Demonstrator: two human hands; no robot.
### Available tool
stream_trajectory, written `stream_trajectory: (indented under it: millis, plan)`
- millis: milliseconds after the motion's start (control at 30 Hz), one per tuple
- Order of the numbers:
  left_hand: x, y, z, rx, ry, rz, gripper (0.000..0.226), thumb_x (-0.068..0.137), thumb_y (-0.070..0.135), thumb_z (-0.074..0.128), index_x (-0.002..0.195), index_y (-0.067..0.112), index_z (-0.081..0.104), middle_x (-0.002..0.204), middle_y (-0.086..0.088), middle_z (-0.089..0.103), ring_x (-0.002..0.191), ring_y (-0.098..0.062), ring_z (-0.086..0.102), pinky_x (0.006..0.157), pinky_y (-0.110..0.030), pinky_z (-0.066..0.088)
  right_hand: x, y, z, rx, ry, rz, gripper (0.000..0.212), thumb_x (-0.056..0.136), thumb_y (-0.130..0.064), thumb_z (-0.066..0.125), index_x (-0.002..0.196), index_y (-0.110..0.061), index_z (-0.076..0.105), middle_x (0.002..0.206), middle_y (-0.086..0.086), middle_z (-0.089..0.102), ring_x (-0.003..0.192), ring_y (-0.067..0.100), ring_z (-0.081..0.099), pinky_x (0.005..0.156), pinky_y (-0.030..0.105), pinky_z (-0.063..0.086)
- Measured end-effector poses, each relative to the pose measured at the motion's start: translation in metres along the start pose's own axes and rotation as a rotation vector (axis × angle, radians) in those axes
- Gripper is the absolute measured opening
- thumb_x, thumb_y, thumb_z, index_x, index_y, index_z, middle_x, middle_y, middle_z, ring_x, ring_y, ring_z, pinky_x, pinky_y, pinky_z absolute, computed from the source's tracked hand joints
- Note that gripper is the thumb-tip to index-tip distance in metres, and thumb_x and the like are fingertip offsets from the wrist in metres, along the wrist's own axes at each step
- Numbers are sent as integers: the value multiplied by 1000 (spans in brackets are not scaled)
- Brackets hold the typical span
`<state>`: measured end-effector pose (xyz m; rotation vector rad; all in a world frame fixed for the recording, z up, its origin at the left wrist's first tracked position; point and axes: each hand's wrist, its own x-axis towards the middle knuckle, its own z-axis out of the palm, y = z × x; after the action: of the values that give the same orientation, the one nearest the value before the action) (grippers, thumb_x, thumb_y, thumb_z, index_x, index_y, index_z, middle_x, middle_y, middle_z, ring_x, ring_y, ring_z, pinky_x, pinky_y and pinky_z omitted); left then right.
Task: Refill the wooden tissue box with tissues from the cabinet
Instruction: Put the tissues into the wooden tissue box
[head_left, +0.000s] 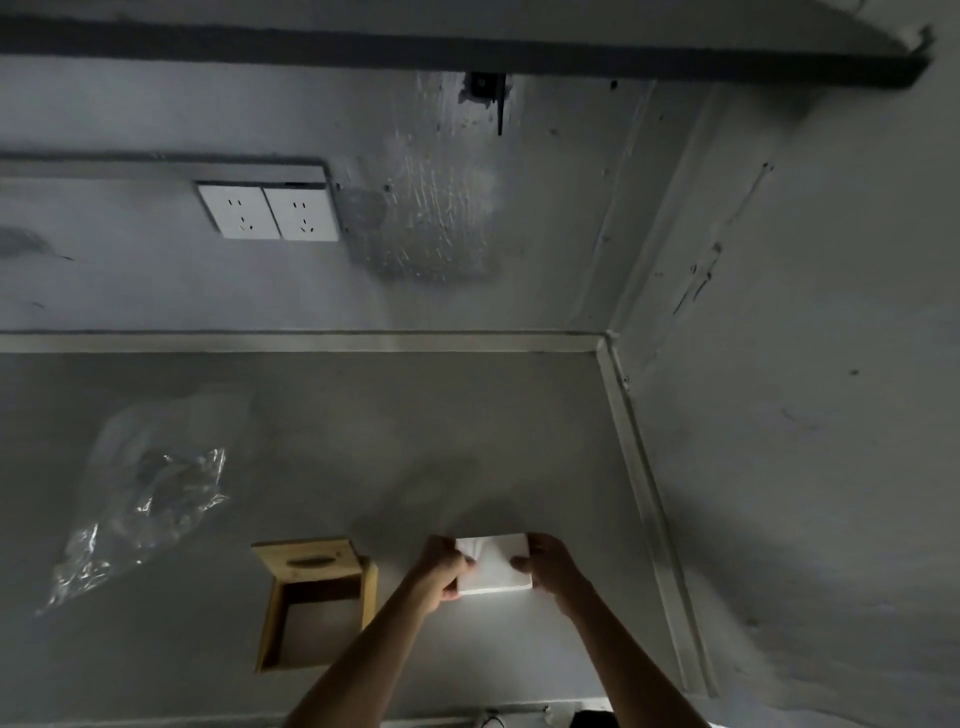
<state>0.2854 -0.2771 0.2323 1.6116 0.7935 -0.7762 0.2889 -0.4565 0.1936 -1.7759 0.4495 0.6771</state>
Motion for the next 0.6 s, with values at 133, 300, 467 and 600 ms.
stream_trajectory:
  millis: [133, 300, 467, 600]
  plan:
    - [5, -3, -6, 90, -106, 43, 46, 72, -3, 66, 115, 13, 62, 112, -10, 67, 103, -27, 62, 91, -46, 56, -3, 4, -7, -72, -26, -32, 49, 55, -12, 72, 103, -5, 68, 94, 10, 71, 84, 25, 68, 62, 24, 51]
    - [-4, -15, -9, 310, -61, 246, 56, 65, 1, 67, 116, 21, 56, 117, -4, 51, 103, -22, 58, 68, -26, 57, -21, 8, -2, -212, 68, -172, 50, 63, 5, 75, 97, -22, 51, 102, 6, 63, 94, 24, 62, 71, 27, 52]
    - [-12, -52, -7, 437, 14, 574, 47, 73, 0, 56, 110, 26, 43, 112, 1, 41, 106, -19, 49, 83, -15, 44, -47, 28, 13, -330, 205, -517, 50, 70, 2, 67, 109, -25, 53, 106, -1, 59, 97, 16, 60, 81, 28, 55]
    - [-14, -68, -5, 541, 42, 580, 79, 74, 2, 54, 143, 23, 21, 129, 4, 22, 123, -13, 28, 109, -32, 34, -59, 43, 16, -426, 180, -551, 48, 77, 4, 63, 121, -14, 54, 117, 2, 51, 100, 15, 54, 81, 15, 48]
